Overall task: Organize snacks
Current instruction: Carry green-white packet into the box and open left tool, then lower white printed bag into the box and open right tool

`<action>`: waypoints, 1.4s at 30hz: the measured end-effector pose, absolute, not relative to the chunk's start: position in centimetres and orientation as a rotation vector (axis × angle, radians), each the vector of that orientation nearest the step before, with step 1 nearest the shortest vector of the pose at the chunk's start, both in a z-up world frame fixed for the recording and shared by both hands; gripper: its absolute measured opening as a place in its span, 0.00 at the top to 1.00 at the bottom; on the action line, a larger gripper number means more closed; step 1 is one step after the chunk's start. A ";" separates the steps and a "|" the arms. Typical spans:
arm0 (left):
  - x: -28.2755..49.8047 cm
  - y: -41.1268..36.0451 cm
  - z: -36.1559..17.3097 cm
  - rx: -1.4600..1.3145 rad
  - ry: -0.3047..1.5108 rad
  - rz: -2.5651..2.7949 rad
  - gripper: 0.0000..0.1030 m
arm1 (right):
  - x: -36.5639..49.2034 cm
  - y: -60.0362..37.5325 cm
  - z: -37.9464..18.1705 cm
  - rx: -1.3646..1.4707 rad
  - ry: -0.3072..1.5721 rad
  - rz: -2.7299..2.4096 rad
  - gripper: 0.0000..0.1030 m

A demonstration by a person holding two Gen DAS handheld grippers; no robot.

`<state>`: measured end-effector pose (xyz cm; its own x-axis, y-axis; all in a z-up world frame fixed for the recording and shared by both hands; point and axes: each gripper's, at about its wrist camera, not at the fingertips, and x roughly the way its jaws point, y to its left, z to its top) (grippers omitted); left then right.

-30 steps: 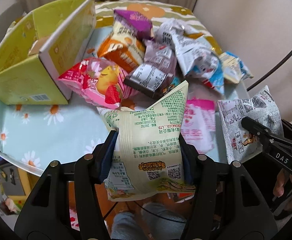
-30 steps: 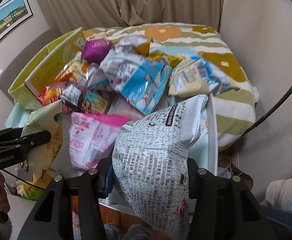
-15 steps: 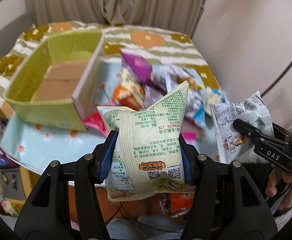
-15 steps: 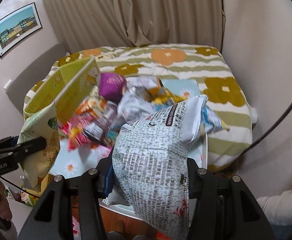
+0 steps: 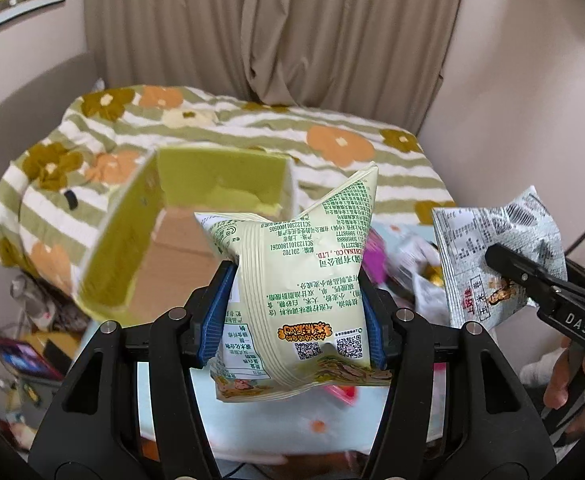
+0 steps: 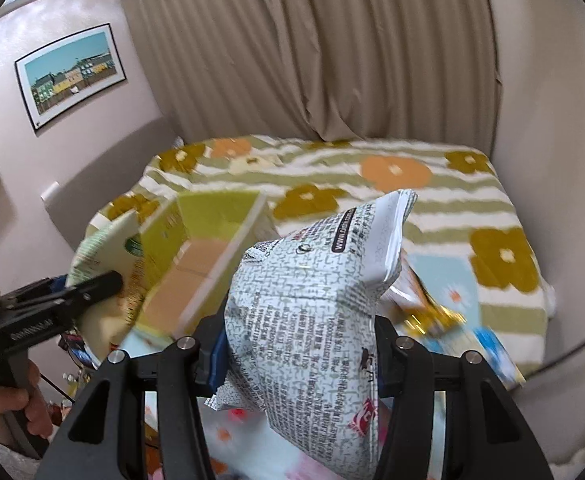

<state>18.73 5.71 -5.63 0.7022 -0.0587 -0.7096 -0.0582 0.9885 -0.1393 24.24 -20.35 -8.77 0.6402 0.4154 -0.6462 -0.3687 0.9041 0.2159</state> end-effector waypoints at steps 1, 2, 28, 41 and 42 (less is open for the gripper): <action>19.6 6.9 -5.4 -0.153 0.793 0.000 0.49 | 24.8 -19.1 -8.4 0.063 0.744 0.449 0.52; 20.6 8.4 -5.1 -0.155 0.790 -0.002 0.49 | 25.5 -17.8 -8.0 0.061 0.737 0.449 0.52; 42.0 22.8 -17.0 -0.080 0.997 -0.037 0.00 | 41.6 0.6 -13.9 0.125 0.947 0.305 0.52; 36.9 23.2 -14.4 -0.039 0.958 0.039 0.01 | 43.3 1.3 -15.3 0.120 0.994 0.369 0.51; 36.5 23.4 -14.1 -0.042 0.949 0.048 0.01 | 43.6 1.6 -15.0 0.112 0.990 0.375 0.51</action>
